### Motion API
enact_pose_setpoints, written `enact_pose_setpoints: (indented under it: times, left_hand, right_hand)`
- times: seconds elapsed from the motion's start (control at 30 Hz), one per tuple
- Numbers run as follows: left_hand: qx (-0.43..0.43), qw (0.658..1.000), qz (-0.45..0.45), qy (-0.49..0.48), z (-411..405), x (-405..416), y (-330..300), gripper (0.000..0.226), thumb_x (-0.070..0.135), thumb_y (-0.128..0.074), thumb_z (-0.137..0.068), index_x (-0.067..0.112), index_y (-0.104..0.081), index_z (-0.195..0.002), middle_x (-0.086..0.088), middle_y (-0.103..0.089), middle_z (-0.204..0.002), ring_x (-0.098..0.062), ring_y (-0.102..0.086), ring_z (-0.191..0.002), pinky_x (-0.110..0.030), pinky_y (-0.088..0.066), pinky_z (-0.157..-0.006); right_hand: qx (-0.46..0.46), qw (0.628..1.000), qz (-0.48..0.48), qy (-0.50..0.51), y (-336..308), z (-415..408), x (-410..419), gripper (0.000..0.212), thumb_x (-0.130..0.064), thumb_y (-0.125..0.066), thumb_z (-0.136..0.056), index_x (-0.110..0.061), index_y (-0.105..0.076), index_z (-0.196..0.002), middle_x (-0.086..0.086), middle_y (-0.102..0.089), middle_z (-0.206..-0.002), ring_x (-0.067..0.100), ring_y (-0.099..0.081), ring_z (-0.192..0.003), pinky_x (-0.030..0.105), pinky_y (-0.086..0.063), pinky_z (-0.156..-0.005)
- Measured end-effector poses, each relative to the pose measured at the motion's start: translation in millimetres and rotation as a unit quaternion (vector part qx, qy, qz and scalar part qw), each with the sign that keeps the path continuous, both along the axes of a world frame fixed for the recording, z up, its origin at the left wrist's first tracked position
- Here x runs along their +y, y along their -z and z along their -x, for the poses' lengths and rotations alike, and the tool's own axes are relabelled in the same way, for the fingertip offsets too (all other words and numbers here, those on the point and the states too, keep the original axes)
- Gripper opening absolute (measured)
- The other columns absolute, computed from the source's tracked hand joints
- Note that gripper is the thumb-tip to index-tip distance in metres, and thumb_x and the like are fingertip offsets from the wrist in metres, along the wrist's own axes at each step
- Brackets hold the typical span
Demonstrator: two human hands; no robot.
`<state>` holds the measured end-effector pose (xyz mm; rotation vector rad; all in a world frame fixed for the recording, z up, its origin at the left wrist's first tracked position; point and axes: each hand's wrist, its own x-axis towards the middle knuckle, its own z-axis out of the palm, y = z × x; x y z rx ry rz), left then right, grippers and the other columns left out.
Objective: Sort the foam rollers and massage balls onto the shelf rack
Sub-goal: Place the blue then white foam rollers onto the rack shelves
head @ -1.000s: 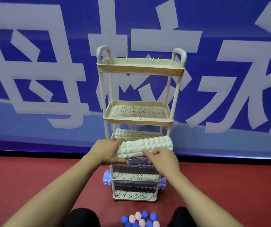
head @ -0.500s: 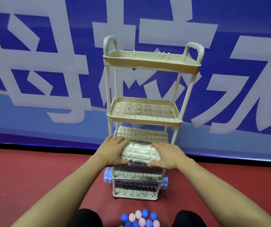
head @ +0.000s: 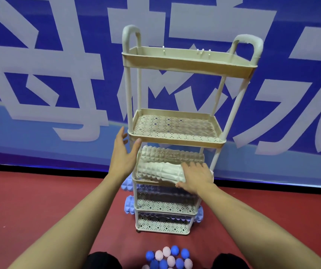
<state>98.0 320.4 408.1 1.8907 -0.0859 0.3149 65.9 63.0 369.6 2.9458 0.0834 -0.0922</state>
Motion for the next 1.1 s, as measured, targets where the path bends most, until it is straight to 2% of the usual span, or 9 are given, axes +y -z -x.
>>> enact_pose_setpoints:
  times: [0.1,0.23,0.33,0.47,0.6,0.7,0.87,0.97,1.1]
  left_hand:
    - [-0.001,1.000,0.030,-0.010,-2.6,-5.0,0.4,0.070,0.062,-0.054,-0.094,0.035,-0.027,-0.153,0.013,-0.044,-0.148,-0.007,-0.046,-0.134,-0.046,-0.042,-0.112]
    - [0.002,1.000,0.027,-0.013,-5.1,-3.7,7.0,0.070,0.063,-0.053,-0.094,0.033,-0.030,-0.152,0.012,-0.046,-0.148,-0.009,-0.047,-0.134,-0.047,-0.043,-0.111]
    - [-0.002,1.000,0.016,-0.006,-3.8,-4.5,10.8,0.071,0.065,-0.053,-0.092,0.034,-0.030,-0.152,0.012,-0.044,-0.149,-0.005,-0.043,-0.136,-0.047,-0.042,-0.112]
    - [-0.011,1.000,0.003,0.002,-0.7,-6.0,11.3,0.073,0.071,-0.051,-0.088,0.041,-0.029,-0.151,0.016,-0.041,-0.150,-0.002,-0.040,-0.137,-0.049,-0.042,-0.111]
    - [-0.009,1.000,-0.013,0.009,2.9,-6.4,10.4,0.079,0.075,-0.050,-0.087,0.045,-0.022,-0.153,0.018,-0.036,-0.153,-0.001,-0.037,-0.139,-0.049,-0.043,-0.110]
    - [-0.008,1.000,-0.023,0.018,10.1,-8.7,9.8,0.075,0.068,-0.052,-0.091,0.049,-0.016,-0.154,0.019,-0.031,-0.157,-0.004,-0.034,-0.143,-0.047,-0.042,-0.111]
    - [0.021,0.999,-0.037,-0.023,49.7,-25.8,36.3,0.069,0.057,-0.051,-0.097,0.035,-0.023,-0.156,0.012,-0.032,-0.158,-0.009,-0.036,-0.143,-0.043,-0.036,-0.115]
    - [0.029,0.995,-0.092,0.019,80.8,-59.3,62.6,0.061,0.051,-0.050,-0.100,0.033,-0.030,-0.154,0.012,-0.035,-0.157,-0.009,-0.036,-0.142,-0.039,-0.037,-0.114]
    - [0.037,0.975,-0.175,0.131,114.7,-120.3,98.3,0.058,0.049,-0.050,-0.101,0.024,-0.037,-0.152,0.007,-0.036,-0.156,-0.010,-0.033,-0.144,-0.031,-0.028,-0.118]
  right_hand:
    - [0.015,0.999,0.005,-0.030,5.4,-18.4,2.5,0.081,-0.073,-0.059,-0.082,-0.021,-0.041,-0.141,0.010,-0.055,-0.139,0.031,-0.050,-0.129,0.046,-0.032,-0.107]
    - [0.023,0.999,-0.020,-0.036,9.3,-37.3,-1.8,0.072,-0.070,-0.061,-0.084,-0.021,-0.046,-0.135,0.006,-0.062,-0.129,0.030,-0.057,-0.118,0.044,-0.038,-0.097]
    - [0.046,0.998,-0.043,-0.008,18.5,-47.6,-5.1,0.060,-0.059,-0.063,-0.088,-0.021,-0.052,-0.133,0.005,-0.064,-0.129,0.030,-0.059,-0.118,0.043,-0.040,-0.097]
    - [0.054,0.996,-0.069,0.017,30.3,-52.9,-9.0,0.038,-0.041,-0.055,-0.098,-0.018,-0.056,-0.128,0.008,-0.065,-0.125,0.031,-0.061,-0.113,0.042,-0.042,-0.092]
    - [0.048,0.995,-0.092,0.004,30.4,-47.8,-12.7,0.044,-0.041,-0.052,-0.101,-0.017,-0.049,-0.138,0.009,-0.062,-0.129,0.033,-0.058,-0.118,0.042,-0.043,-0.095]
    - [0.036,0.995,-0.097,-0.001,33.8,-39.2,-17.7,0.048,-0.044,-0.049,-0.102,-0.020,-0.043,-0.143,0.007,-0.057,-0.133,0.032,-0.054,-0.122,0.044,-0.040,-0.100]
    - [-0.091,0.979,-0.181,-0.012,45.9,-2.0,-25.1,0.049,-0.041,-0.043,-0.104,-0.018,-0.042,-0.147,0.002,-0.051,-0.143,0.024,-0.046,-0.133,0.037,-0.034,-0.112]
    - [-0.125,0.968,-0.218,0.001,60.1,38.6,-38.3,0.053,-0.043,-0.047,-0.103,-0.019,-0.043,-0.149,-0.001,-0.046,-0.152,0.019,-0.040,-0.141,0.037,-0.030,-0.118]
    - [-0.124,0.960,-0.247,0.054,91.0,107.2,-79.9,0.049,-0.038,-0.052,-0.098,-0.021,-0.049,-0.144,-0.003,-0.054,-0.144,0.019,-0.048,-0.135,0.033,-0.033,-0.114]
